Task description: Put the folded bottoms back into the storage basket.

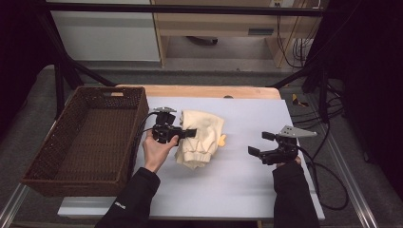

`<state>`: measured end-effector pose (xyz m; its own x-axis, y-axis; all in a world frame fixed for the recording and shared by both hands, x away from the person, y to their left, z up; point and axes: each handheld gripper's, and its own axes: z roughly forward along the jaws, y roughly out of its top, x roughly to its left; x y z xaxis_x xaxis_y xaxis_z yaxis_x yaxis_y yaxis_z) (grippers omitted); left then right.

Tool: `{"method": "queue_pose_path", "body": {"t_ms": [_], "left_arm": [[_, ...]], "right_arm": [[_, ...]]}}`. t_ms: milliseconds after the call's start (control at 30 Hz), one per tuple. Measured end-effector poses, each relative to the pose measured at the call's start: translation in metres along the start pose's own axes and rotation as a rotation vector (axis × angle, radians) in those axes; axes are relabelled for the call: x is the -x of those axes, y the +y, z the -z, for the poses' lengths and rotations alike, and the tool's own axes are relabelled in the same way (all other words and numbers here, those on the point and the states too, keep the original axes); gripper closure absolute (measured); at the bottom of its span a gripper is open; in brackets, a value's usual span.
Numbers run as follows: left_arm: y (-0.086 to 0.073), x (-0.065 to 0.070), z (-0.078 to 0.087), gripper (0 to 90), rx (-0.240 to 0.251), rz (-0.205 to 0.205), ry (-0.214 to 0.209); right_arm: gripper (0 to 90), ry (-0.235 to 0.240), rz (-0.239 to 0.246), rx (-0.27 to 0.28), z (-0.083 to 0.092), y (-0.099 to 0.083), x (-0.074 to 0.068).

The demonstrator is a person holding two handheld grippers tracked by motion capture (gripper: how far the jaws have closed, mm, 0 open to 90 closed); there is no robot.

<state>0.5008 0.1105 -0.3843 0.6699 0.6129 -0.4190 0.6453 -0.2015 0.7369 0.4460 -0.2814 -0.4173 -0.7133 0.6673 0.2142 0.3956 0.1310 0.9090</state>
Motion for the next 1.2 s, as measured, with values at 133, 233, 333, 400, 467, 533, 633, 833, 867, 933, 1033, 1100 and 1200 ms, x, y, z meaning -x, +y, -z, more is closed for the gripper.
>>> {"method": "queue_pose_path", "body": {"t_ms": [133, 233, 333, 400, 467, 533, 633, 833, 867, 933, 1033, 1100, 1200], "left_arm": [[0.002, 0.002, 0.005, 72.6, 0.006, -0.004, -0.002], [0.004, 0.004, 0.008, 72.7, 0.006, -0.009, -0.003], [0.004, 0.006, 0.011, 72.7, 0.007, -0.012, -0.008], [0.005, 0.006, 0.012, 72.7, 0.009, -0.012, -0.009], [0.005, 0.007, 0.014, 72.7, 0.006, -0.016, -0.008], [0.006, 0.008, 0.016, 72.6, 0.006, -0.019, -0.009], [0.007, 0.009, 0.018, 72.6, 0.008, -0.019, -0.013], [0.008, 0.012, 0.023, 72.7, 0.009, -0.024, -0.016], [0.008, 0.012, 0.023, 72.6, 0.008, -0.026, -0.015], [0.009, 0.013, 0.025, 72.6, 0.007, -0.028, -0.013], [0.009, 0.014, 0.028, 72.7, 0.009, -0.031, -0.013], [0.01, 0.014, 0.03, 72.7, 0.01, -0.031, -0.01], [0.01, 0.014, 0.034, 72.6, 0.017, -0.029, -0.013]], "right_arm": [[3.2, 0.0, 0.0, 0.001, 0.0, 0.0, 0.0], [3.2, 0.0, 0.0, 0.0, 0.0, 0.0, 0.0], [3.2, 0.0, 0.0, 0.0, 0.0, 0.0, 0.0], [3.2, 0.0, 0.0, 0.0, 0.0, 0.0, 0.0], [3.2, 0.0, 0.0, 0.0, 0.0, 0.0, 0.0], [3.2, -0.001, 0.0, 0.0, 0.0, 0.0, 0.0], [3.2, -0.001, 0.0, -0.001, 0.0, 0.0, 0.0], [3.2, -0.002, 0.0, -0.001, 0.0, 0.0, 0.0], [3.2, -0.001, 0.0, 0.0, 0.0, 0.0, 0.0], [3.2, -0.001, 0.0, 0.0, 0.0, 0.0, 0.0], [3.2, -0.002, 0.0, 0.0, 0.0, 0.0, 0.0], [3.2, -0.002, 0.001, 0.0, 0.0, 0.0, 0.0], [3.2, -0.001, 0.001, 0.001, 0.0, 0.0, 0.0]]}}
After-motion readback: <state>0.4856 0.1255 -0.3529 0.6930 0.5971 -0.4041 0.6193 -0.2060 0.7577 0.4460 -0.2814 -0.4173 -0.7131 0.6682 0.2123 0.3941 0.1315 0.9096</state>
